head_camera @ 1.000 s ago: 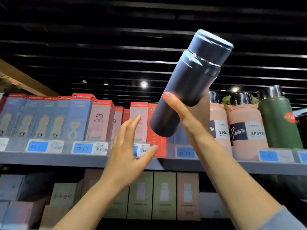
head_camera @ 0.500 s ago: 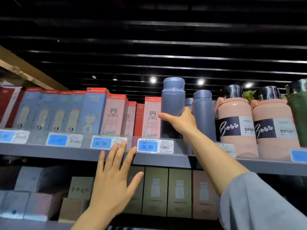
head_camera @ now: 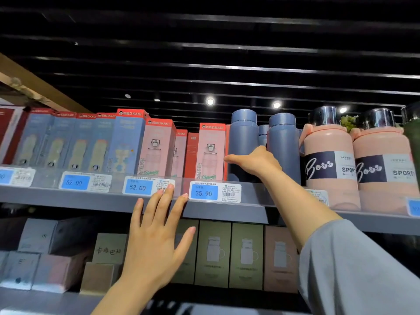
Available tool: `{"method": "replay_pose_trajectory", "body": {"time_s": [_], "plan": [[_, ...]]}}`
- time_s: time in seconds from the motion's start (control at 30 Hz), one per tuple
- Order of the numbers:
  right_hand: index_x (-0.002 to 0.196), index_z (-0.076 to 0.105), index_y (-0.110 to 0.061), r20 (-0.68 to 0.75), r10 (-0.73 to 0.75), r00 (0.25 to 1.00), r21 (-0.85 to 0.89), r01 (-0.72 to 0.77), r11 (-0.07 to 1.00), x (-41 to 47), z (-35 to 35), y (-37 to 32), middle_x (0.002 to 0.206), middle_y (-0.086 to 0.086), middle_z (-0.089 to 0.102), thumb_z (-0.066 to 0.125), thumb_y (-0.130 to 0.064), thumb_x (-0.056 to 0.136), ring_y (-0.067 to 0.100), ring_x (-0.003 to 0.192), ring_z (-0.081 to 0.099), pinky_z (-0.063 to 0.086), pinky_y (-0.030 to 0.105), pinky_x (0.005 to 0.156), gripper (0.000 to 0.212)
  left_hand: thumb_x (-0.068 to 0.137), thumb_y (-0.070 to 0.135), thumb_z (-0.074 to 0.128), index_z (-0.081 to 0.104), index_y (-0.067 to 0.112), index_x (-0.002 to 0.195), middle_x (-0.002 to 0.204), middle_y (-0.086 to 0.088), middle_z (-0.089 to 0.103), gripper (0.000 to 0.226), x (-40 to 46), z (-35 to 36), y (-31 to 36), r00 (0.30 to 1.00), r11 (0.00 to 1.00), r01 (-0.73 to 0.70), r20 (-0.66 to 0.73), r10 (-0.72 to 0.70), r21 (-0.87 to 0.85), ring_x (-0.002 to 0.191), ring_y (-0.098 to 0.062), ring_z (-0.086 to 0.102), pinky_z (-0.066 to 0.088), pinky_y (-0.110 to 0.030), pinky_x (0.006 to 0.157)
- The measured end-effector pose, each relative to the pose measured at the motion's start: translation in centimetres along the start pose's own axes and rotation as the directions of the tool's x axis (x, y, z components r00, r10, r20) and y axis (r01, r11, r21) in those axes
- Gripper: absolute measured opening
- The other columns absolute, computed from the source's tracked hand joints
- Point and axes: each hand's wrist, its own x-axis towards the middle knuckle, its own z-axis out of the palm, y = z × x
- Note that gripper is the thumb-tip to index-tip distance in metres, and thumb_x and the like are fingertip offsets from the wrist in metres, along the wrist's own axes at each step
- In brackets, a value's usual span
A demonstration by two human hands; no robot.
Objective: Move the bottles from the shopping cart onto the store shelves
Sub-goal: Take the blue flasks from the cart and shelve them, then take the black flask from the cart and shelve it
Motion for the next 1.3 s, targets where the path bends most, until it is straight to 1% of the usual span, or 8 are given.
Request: {"method": "replay_pose_trajectory", "body": {"time_s": [0.37, 0.5, 0.6, 0.83, 0.9, 1.0, 1.1, 1.3], "plan": [[0.131, 0.036, -0.002, -0.196, -0.147, 0.969, -0.339, 0.074, 0.938, -1.5, 0.3, -0.3, 0.122, 0.01, 0.058, 0.067, -0.069, 0.072, 0.031, 0.109, 0.059, 0.041, 0.036, 0.07, 0.094, 0.084, 0.046, 0.041, 0.04, 0.021, 0.142, 0.148, -0.009, 0.043, 0.064, 0.1, -0.7, -0.1, 1.0, 1.0, -0.022, 0.022, 0.022, 0.001, 0.134, -0.028, 0.037, 0.013, -0.047, 0.115], [0.137, 0.036, -0.009, -0.292, -0.432, 0.853, -0.382, 0.31, 0.871, -3.7, -0.8, 1.3, 0.128, 0.008, 0.047, 0.058, -0.064, 0.082, 0.028, 0.117, 0.044, 0.04, 0.035, 0.073, 0.081, 0.082, 0.045, 0.042, 0.04, 0.021, 0.142, 0.149, -0.008, 0.042, 0.065, 0.2, -0.5, 0.0, 0.999, 1.0, -0.005, 0.032, 0.005, -0.019, 0.135, -0.028, 0.036, 0.012, -0.047, 0.115], [0.129, 0.049, -0.011, -0.404, -0.651, 0.642, -0.249, 0.608, 0.754, -6.7, 0.2, 3.0, 0.118, 0.005, 0.054, 0.061, -0.045, 0.085, 0.025, 0.105, 0.047, 0.04, 0.03, 0.069, 0.057, 0.082, 0.045, 0.041, 0.039, 0.022, 0.143, 0.151, -0.007, 0.039, 0.065, 0.1, -0.6, 0.2, 0.999, 1.0, 0.013, 0.053, -0.012, -0.028, 0.136, -0.027, 0.034, 0.009, -0.045, 0.116], [0.099, 0.065, -0.008, -0.491, -0.673, 0.553, 0.204, 0.824, 0.528, -14.9, 4.0, 2.7, 0.099, 0.001, 0.06, 0.056, -0.026, 0.083, 0.018, 0.095, 0.054, 0.04, 0.019, 0.083, 0.025, 0.088, 0.051, 0.043, 0.026, 0.041, 0.147, 0.149, 0.026, 0.029, 0.063, -1.3, -5.2, -1.2, 0.99, 0.935, 0.032, 0.143, 0.02, -0.352, 0.139, 0.005, 0.024, 0.017, -0.016, 0.114], [0.099, 0.066, -0.009, -0.417, -0.726, 0.547, 0.254, 0.837, 0.485, -17.7, 4.9, 1.8, 0.094, -0.001, 0.063, 0.054, -0.026, 0.084, 0.017, 0.09, 0.058, 0.044, 0.022, 0.08, 0.025, 0.086, 0.052, 0.045, 0.032, 0.044, 0.143, 0.138, 0.035, 0.037, 0.058, -3.4, -7.7, -2.7, 0.985, 0.904, 0.103, 0.172, -0.033, -0.415, 0.126, 0.013, 0.037, 0.031, -0.008, 0.103], [0.104, 0.065, -0.016, -0.133, -0.863, 0.487, 0.207, 0.866, 0.456, -22.6, 7.3, -0.2, 0.091, -0.005, 0.065, 0.049, -0.036, 0.085, 0.016, 0.083, 0.061, 0.048, 0.028, 0.072, 0.031, 0.085, 0.053, 0.044, 0.052, 0.041, 0.126, 0.113, 0.022, 0.062, 0.043, -7.8, -12.1, -6.1, 0.97, 0.952, 0.121, 0.236, -0.054, -0.28, 0.1, 0.004, 0.058, 0.052, -0.029, 0.083], [0.105, 0.062, -0.027, 0.22, -0.879, 0.423, 0.253, 0.846, 0.47, -28.2, 10.7, -3.6, 0.091, -0.011, 0.063, 0.042, -0.051, 0.084, 0.013, 0.081, 0.061, 0.053, 0.034, 0.07, 0.038, 0.085, 0.053, 0.043, 0.058, 0.036, 0.121, 0.1, 0.019, 0.067, 0.042, -13.0, -17.5, -10.7, 0.941, 0.986, 0.124, 0.33, -0.081, -0.111, 0.091, -0.001, 0.061, 0.053, -0.03, 0.074], [0.119, 0.056, -0.034, 0.578, -0.774, 0.259, 0.543, 0.586, 0.602, -43.2, 19.3, -12.6, 0.099, -0.015, 0.064, 0.059, -0.054, 0.086, 0.007, 0.087, 0.058, 0.049, 0.033, 0.082, 0.039, 0.078, 0.06, 0.047, 0.064, 0.039, 0.107, 0.091, 0.02, 0.069, 0.04, -27.1, -32.6, -23.2, 0.792, 0.9, 0.436, 0.47, -0.389, 0.011, 0.084, 0.002, 0.063, 0.05, -0.024, 0.075]]}}
